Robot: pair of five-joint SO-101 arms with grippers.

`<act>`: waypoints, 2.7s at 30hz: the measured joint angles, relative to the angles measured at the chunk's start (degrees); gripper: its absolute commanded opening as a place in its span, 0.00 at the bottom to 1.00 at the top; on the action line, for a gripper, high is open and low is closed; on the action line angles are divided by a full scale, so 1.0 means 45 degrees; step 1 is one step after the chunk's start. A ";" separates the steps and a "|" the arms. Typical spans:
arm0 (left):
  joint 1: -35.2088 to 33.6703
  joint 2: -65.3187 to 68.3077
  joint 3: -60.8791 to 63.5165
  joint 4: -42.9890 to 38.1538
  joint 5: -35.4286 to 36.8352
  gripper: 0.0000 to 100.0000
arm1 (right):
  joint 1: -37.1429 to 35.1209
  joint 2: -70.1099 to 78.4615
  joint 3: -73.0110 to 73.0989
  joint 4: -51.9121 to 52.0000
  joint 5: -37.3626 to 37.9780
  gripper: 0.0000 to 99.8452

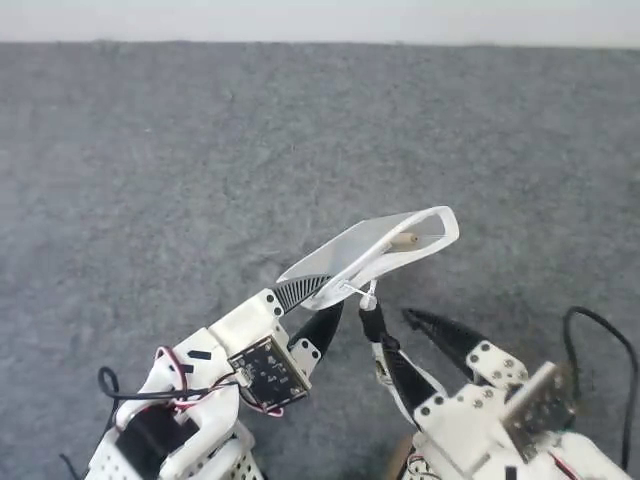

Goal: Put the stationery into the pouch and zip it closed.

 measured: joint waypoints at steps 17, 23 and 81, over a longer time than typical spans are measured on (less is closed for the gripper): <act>0.0000 0.0000 0.0000 0.0000 0.0000 0.01 | -0.1582 0.0000 0.1758 -0.1700 -0.0039 0.10; 0.0000 0.0000 0.0000 0.0000 0.0000 0.01 | -0.0410 0.0000 0.2110 -0.2305 -0.0039 0.10; 0.0000 0.0000 0.0000 0.0000 0.0000 0.01 | 0.0332 0.0000 0.2911 -0.3028 -0.0039 0.04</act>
